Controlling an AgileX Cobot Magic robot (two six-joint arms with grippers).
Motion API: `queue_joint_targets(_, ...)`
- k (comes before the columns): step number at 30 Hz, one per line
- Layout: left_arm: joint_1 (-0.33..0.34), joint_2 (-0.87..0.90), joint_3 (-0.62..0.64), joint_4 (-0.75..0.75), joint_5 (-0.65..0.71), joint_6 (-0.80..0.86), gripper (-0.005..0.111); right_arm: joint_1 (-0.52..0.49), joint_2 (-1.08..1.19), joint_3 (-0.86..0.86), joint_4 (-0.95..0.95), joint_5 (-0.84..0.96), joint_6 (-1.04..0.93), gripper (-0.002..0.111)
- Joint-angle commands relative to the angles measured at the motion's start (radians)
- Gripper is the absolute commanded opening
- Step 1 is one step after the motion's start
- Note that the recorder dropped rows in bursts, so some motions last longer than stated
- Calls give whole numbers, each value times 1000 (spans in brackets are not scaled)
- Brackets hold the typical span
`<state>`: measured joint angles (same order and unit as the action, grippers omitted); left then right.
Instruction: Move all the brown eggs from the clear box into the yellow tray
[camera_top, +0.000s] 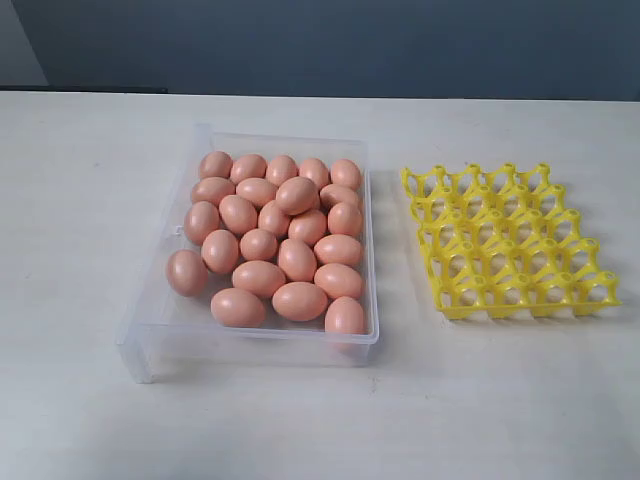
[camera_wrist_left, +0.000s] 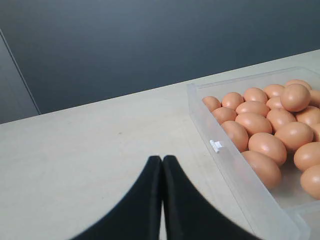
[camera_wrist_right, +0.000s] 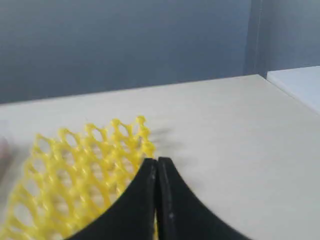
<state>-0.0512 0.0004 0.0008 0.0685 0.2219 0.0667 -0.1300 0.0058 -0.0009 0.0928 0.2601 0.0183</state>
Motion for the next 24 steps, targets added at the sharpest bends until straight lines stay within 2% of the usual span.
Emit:
queue_joint_targets(1, 0, 0, -1, -2, -15, -3, 0, 3, -6, 1, 397, -186, 90, 0)
queue_joint_targets(3, 0, 0, -1, -2, -15, -3, 0, 3, -6, 1, 590, -268, 90, 0)
queue_joint_targets(7, 0, 0, -1, -2, -15, -3, 0, 3, -6, 1, 779, -353, 90, 0)
queue_joint_targets(16, 0, 0, -1, -2, -15, -3, 0, 3, -6, 1, 817, -270, 90, 0)
queue_joint_targets(18, 0, 0, -1, -2, -15, -3, 0, 3, -6, -40, 751, -267, 83, 0)
queue_joint_targets(20, 0, 0, -1, -2, -15, -3, 0, 3, -3, -164, 551, -260, 69, 0)
queue_joint_targets(24, 0, 0, -1, -2, -15, -3, 0, 3, 195, -402, 299, -170, 58, 0)
